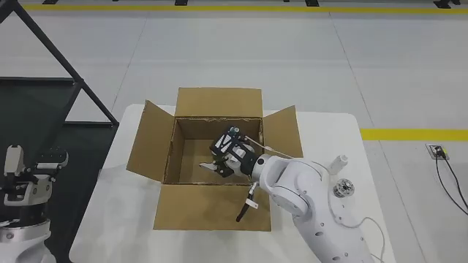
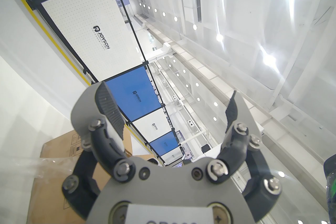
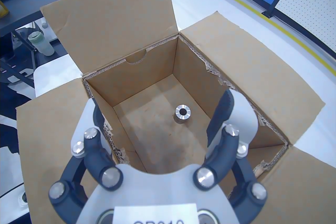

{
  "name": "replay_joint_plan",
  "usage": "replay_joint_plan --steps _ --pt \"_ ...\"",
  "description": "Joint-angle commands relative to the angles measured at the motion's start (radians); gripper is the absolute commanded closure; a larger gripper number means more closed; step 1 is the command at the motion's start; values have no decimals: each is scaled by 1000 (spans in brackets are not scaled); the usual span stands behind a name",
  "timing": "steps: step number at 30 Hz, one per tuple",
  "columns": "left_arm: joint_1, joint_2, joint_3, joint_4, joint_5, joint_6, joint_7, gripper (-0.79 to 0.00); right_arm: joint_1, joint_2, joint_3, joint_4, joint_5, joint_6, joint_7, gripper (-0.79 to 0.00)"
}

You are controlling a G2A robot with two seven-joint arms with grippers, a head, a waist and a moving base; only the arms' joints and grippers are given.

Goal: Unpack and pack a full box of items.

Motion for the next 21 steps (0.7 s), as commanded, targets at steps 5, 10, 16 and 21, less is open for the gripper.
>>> replay_joint_plan --steps 5,10,16,21 --pt "0 0 0 0 0 0 0 -785 -6 0 -2 0 -5 3 -6 -785" --pt "0 0 0 0 0 0 0 -785 -48 16 36 -90 -45 -53 -52 -785" --pt "0 0 0 0 0 0 0 -785 -227 61 239 -340 -58 -134 -69 -785" --pt "0 0 0 0 0 0 0 -785 -431 95 459 -523 -52 -194 -101 -785"
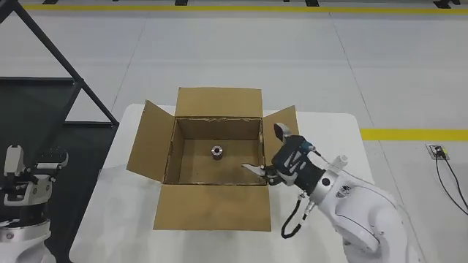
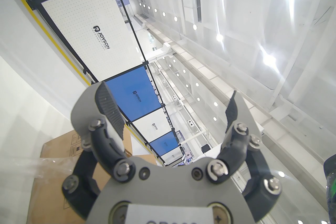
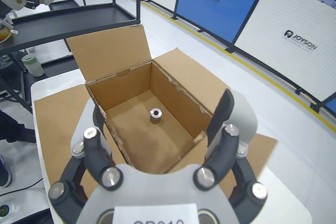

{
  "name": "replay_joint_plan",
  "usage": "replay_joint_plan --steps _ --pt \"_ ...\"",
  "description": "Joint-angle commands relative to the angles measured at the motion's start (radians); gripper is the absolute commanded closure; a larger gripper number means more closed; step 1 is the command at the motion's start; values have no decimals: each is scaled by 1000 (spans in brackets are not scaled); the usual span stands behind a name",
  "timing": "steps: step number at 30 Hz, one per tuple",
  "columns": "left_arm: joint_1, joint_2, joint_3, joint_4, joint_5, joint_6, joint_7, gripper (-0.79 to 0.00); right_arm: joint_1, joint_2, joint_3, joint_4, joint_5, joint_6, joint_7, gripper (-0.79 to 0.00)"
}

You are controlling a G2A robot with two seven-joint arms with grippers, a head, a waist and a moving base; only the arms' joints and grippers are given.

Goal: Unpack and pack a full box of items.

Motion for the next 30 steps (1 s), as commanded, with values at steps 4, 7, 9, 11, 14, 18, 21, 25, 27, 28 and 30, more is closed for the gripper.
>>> replay_joint_plan --steps 4,7,9,11,14,18,21,25,27,28,30 --pt "0 0 0 0 0 0 0 -785 -205 22 225 -97 15 -22 -81 -785" --pt "0 0 0 0 0 0 0 -785 -308 30 352 -95 23 -12 -131 -785" --pt "0 0 0 0 0 0 0 -785 -362 34 414 -80 30 -5 -157 -785" --pt "0 0 0 0 0 0 0 -785 -397 39 461 -43 15 -5 -168 -785" --pt "0 0 0 0 0 0 0 -785 -398 44 495 59 38 18 -158 -785" --pt "0 0 0 0 0 0 0 -785 -348 55 504 204 44 -10 -142 -785" --pt "0 0 0 0 0 0 0 -785 -298 64 491 312 24 -24 -122 -785" --pt "0 0 0 0 0 0 0 -785 -229 73 464 422 -7 -4 -87 -785" --pt "0 0 0 0 0 0 0 -785 -204 76 449 460 -16 -1 -73 -785" --pt "0 0 0 0 0 0 0 -785 -194 78 442 475 -19 -3 -65 -785" --pt "0 0 0 0 0 0 0 -785 -177 82 431 498 -19 -7 -55 -785"
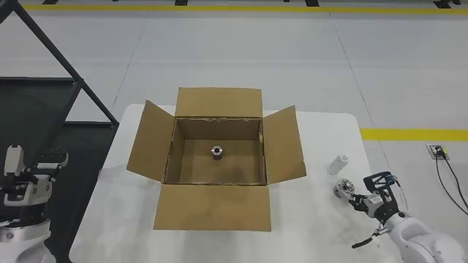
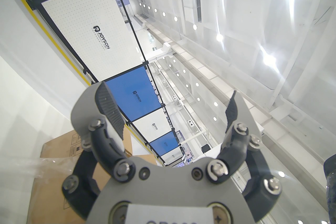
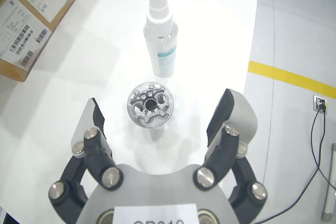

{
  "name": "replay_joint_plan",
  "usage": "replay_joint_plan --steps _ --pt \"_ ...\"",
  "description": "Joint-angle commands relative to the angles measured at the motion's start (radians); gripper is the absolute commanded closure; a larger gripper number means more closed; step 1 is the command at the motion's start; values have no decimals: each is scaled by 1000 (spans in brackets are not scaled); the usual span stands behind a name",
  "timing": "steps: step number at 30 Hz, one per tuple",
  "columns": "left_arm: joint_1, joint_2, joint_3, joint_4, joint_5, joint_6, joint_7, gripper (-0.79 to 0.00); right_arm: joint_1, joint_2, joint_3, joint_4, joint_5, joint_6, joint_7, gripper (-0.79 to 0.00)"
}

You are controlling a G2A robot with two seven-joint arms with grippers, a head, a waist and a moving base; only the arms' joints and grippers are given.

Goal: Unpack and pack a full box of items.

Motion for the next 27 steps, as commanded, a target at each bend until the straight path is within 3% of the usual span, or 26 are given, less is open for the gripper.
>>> replay_joint_plan --steps 1,13,14,15,16,20,21,27 --pt "0 0 0 0 0 0 0 -785 15 3 -9 21 4 -8 8 -785" --pt "0 0 0 0 0 0 0 -785 68 22 -60 92 8 -20 52 -785" --pt "0 0 0 0 0 0 0 -785 71 24 -63 95 10 -22 53 -643" --pt "0 0 0 0 0 0 0 -785 73 26 -64 99 12 -22 54 -385" --pt "0 0 0 0 0 0 0 -785 75 27 -67 100 12 -23 56 -348" --pt "0 0 0 0 0 0 0 -785 78 33 -75 103 17 -21 60 -49" --pt "0 0 0 0 0 0 0 -785 79 35 -76 103 18 -20 60 0" --pt "0 0 0 0 0 0 0 -785 79 44 -79 97 25 -16 63 0"
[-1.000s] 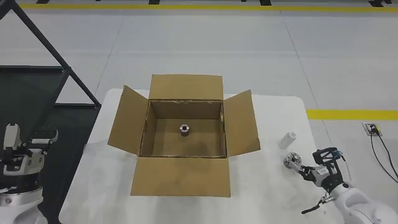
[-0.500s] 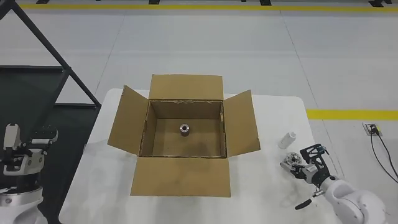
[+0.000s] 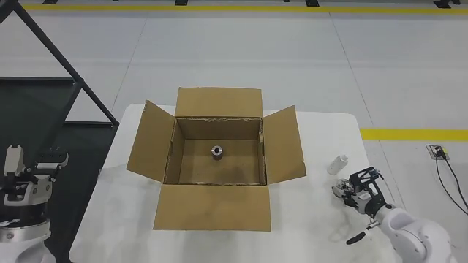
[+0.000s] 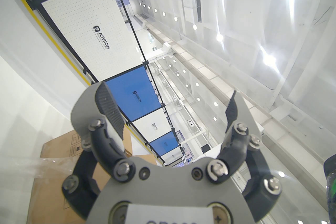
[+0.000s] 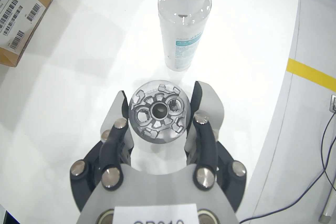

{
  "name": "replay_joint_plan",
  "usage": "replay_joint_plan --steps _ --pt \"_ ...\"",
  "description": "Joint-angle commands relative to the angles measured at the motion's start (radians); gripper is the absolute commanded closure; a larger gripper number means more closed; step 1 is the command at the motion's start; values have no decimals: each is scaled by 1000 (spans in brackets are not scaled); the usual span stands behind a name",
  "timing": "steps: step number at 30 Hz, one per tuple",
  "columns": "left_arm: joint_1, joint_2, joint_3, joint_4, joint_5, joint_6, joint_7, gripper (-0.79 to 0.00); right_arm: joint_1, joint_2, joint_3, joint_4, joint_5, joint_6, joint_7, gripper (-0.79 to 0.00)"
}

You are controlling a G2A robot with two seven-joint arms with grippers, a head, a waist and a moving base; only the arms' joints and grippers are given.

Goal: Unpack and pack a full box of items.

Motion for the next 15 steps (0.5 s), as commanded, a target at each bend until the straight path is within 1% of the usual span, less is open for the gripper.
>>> replay_joint_plan --steps 1,5,8,12,15 --pt "0 0 0 0 0 0 0 -785 0 3 1 -6 3 5 1 0" --pt "0 0 0 0 0 0 0 -785 -14 9 11 -53 12 21 -18 0" --pt "0 0 0 0 0 0 0 -785 -36 13 22 -128 15 43 -28 0" --pt "0 0 0 0 0 0 0 -785 -72 14 33 -265 33 107 -17 0" --pt "0 0 0 0 0 0 0 -785 -95 13 40 -380 61 197 15 0"
